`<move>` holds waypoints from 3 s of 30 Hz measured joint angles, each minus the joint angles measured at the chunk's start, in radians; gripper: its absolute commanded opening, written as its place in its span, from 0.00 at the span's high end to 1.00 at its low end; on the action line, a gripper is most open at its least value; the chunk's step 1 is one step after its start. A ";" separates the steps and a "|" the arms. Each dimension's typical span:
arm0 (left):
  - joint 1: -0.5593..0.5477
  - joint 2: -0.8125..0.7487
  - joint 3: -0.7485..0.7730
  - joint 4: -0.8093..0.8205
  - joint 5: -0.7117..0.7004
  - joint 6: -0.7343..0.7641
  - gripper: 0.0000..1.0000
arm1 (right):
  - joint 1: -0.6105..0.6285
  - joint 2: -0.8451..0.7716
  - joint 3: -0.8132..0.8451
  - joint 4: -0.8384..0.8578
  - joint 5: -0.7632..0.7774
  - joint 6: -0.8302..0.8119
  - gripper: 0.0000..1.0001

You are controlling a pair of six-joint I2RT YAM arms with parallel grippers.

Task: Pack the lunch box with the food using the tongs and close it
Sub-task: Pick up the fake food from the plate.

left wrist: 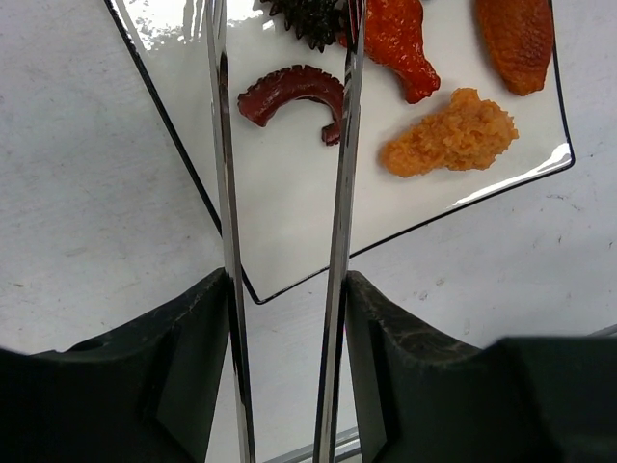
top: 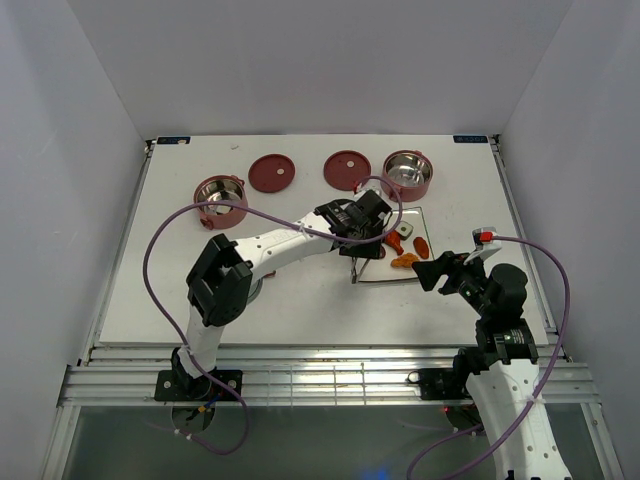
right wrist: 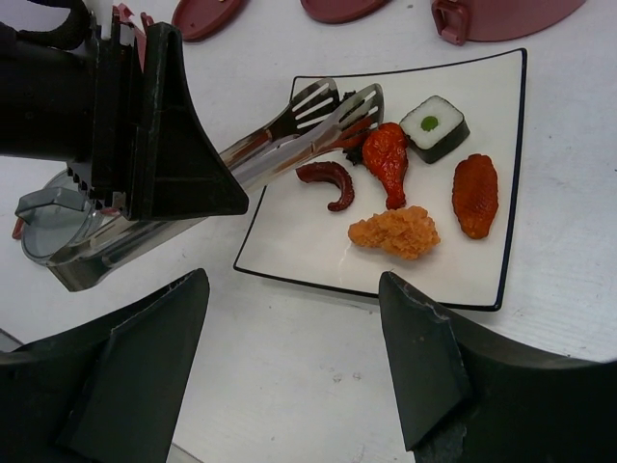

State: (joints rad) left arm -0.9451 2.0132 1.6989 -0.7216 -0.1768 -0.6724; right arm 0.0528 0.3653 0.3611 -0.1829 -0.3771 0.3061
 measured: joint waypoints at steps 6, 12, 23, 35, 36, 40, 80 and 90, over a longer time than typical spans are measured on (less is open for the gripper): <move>-0.002 0.011 0.007 -0.026 -0.011 -0.009 0.44 | 0.000 -0.002 0.000 0.000 -0.001 0.000 0.23; -0.001 0.026 0.043 -0.037 -0.021 -0.009 0.49 | 0.000 -0.006 0.000 0.000 -0.004 0.000 0.23; -0.001 0.028 0.057 -0.050 -0.030 -0.007 0.50 | 0.000 -0.006 0.000 0.000 -0.004 0.000 0.23; -0.001 0.077 0.085 -0.064 -0.037 0.003 0.48 | 0.000 -0.006 0.000 -0.001 -0.004 0.000 0.23; -0.001 0.082 0.085 -0.066 -0.037 0.003 0.48 | 0.000 -0.006 0.000 -0.001 -0.003 0.000 0.23; -0.001 0.089 0.085 -0.071 -0.044 0.003 0.45 | 0.000 -0.006 0.000 -0.001 -0.003 0.000 0.23; -0.002 0.089 0.085 -0.084 -0.003 -0.006 0.48 | 0.000 -0.019 0.000 -0.001 -0.003 0.000 0.23; -0.002 0.088 0.085 -0.087 0.010 -0.008 0.59 | 0.000 -0.021 0.000 -0.002 -0.003 0.000 0.23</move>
State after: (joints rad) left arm -0.9466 2.1010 1.7836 -0.8082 -0.1673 -0.6807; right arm 0.0525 0.3447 0.3611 -0.1844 -0.3801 0.3065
